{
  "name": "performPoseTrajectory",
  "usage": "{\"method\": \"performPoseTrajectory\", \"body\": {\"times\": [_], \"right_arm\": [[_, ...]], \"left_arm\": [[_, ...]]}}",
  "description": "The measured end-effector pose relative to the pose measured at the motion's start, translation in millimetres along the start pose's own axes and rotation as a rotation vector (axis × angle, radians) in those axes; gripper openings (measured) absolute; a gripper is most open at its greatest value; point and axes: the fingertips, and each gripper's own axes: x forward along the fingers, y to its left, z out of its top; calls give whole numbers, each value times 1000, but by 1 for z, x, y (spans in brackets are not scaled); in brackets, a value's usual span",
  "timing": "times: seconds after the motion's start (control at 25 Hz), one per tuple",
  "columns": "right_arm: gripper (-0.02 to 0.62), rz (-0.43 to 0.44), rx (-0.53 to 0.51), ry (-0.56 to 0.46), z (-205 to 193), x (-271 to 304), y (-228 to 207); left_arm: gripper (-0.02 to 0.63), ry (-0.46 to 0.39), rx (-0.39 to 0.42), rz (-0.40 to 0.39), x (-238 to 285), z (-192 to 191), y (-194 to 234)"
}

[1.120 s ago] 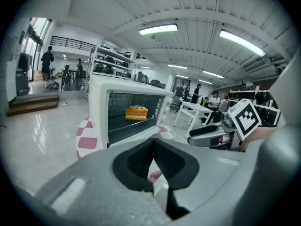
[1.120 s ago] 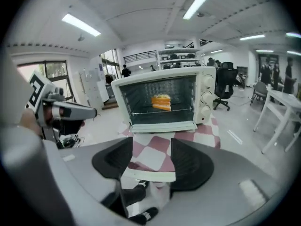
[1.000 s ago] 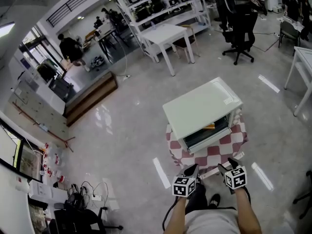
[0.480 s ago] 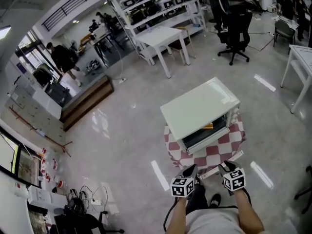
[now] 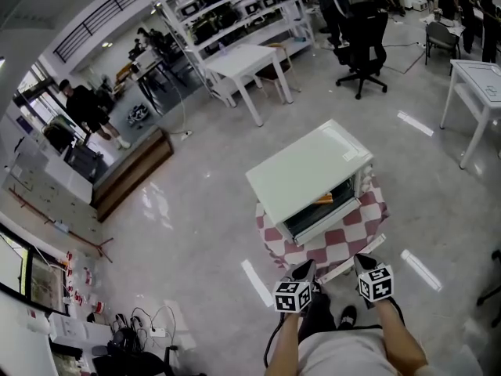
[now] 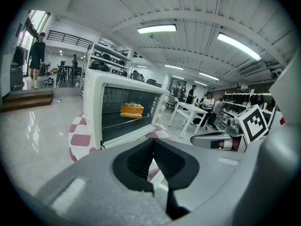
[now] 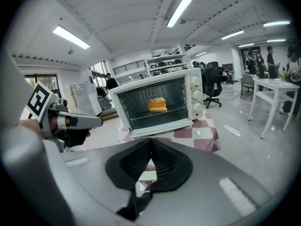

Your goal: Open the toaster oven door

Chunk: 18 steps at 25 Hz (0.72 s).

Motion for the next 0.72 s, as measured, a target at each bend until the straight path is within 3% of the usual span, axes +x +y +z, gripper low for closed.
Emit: {"method": "performPoseTrajectory", "body": {"times": [0.48, 0.72], "right_arm": [[3, 16, 28, 10, -11, -3, 2], [3, 19, 12, 16, -7, -3, 2]], "left_arm": [[8, 12, 47, -15, 4, 11, -5], [7, 62, 54, 27, 3, 5, 1]]}}
